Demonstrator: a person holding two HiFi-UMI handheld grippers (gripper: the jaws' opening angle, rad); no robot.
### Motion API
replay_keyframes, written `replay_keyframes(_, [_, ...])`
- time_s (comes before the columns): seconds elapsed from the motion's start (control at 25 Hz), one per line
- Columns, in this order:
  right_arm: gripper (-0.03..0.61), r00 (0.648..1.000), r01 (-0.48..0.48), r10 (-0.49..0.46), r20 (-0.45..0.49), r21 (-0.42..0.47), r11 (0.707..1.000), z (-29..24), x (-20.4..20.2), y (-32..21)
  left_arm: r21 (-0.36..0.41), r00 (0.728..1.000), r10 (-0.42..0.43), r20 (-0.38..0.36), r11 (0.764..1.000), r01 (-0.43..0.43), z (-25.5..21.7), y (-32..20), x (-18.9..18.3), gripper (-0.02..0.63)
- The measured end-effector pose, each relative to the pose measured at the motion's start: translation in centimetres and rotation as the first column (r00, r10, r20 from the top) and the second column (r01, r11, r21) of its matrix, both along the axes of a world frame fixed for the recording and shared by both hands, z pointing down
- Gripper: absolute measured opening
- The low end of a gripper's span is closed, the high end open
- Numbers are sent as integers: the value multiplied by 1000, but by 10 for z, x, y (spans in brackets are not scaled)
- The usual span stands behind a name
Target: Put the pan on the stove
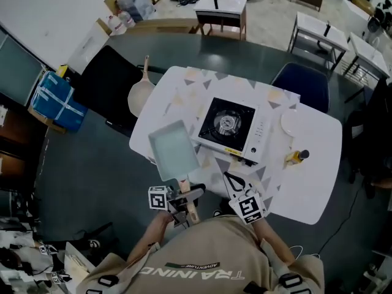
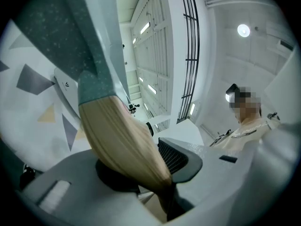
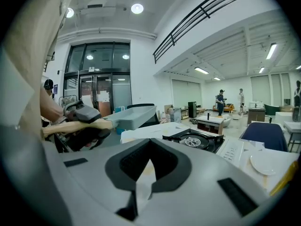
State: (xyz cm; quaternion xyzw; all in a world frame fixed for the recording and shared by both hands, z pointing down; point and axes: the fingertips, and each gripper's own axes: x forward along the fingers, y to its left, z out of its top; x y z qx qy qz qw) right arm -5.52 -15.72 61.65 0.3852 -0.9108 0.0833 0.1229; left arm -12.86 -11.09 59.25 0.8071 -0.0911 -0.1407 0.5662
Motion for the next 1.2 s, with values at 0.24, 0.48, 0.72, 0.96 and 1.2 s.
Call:
replay_keyframes(0.24, [5, 998, 14, -13, 56, -23, 1000, 10, -2, -36, -1, 999, 30, 20, 1000, -30, -2, -37, 4, 132])
replay_keyframes(0.48, [5, 994, 41, -38, 103, -28, 999, 9, 3, -55, -15, 996, 69, 51, 998, -68, -3, -52, 20, 132])
replay_keyframes(0.72, [5, 995, -31, 35, 94, -49, 998, 17, 18, -66, -36, 990, 139, 20, 990, -138, -1, -66, 32, 133])
replay_keyframes(0.96, [5, 989, -131, 134, 62, -43, 990, 13, 33, -74, -32, 972, 234, -10, 972, -234, -2, -86, 39, 133])
replay_keyframes(1.2, [5, 967, -252, 253, 23, -42, 967, 1, 40, -75, -29, 936, 351, -30, 935, -352, -4, -108, 47, 135])
